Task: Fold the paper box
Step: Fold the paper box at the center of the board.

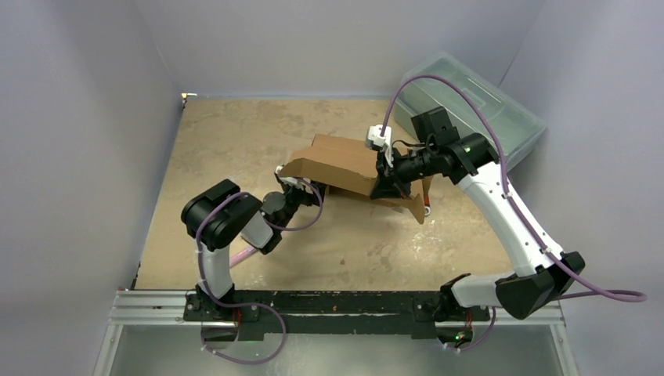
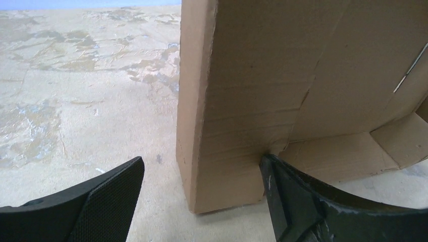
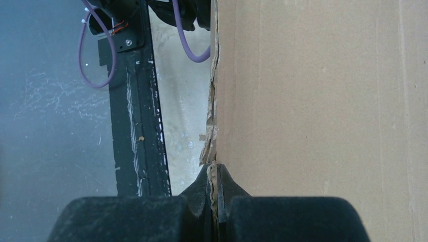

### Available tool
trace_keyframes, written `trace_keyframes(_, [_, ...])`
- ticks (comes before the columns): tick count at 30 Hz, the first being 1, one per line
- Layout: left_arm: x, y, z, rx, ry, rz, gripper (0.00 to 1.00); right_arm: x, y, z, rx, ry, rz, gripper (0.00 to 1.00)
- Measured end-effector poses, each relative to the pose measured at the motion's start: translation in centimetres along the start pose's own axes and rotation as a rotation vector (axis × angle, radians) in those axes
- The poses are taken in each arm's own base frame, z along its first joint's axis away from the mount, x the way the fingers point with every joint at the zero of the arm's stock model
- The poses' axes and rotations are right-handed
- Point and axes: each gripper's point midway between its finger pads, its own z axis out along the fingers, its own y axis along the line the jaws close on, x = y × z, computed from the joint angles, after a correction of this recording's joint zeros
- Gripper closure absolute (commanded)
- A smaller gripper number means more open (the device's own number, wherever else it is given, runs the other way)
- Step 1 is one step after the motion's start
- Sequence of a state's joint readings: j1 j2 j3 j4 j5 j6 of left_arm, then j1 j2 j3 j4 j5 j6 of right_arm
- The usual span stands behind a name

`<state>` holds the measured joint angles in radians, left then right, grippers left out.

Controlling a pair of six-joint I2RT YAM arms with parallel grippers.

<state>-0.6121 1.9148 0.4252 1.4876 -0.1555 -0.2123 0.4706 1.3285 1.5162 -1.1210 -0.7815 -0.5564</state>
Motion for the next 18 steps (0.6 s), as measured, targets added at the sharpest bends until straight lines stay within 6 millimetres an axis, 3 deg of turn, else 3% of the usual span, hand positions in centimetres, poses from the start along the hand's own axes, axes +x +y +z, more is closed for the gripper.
trace_keyframes(5, [-0.3,-0.2,0.5,0.013,-0.011,0.032,0.16,0.0,0.0,0.0,-0.001,0.0,0.0,1.0])
trace_keyframes(18, [-0.5,-0.1,2.7,-0.001,-0.04,0.06,0.43,-0.2,0.3,0.0,-0.015,-0.011,0.004,1.0])
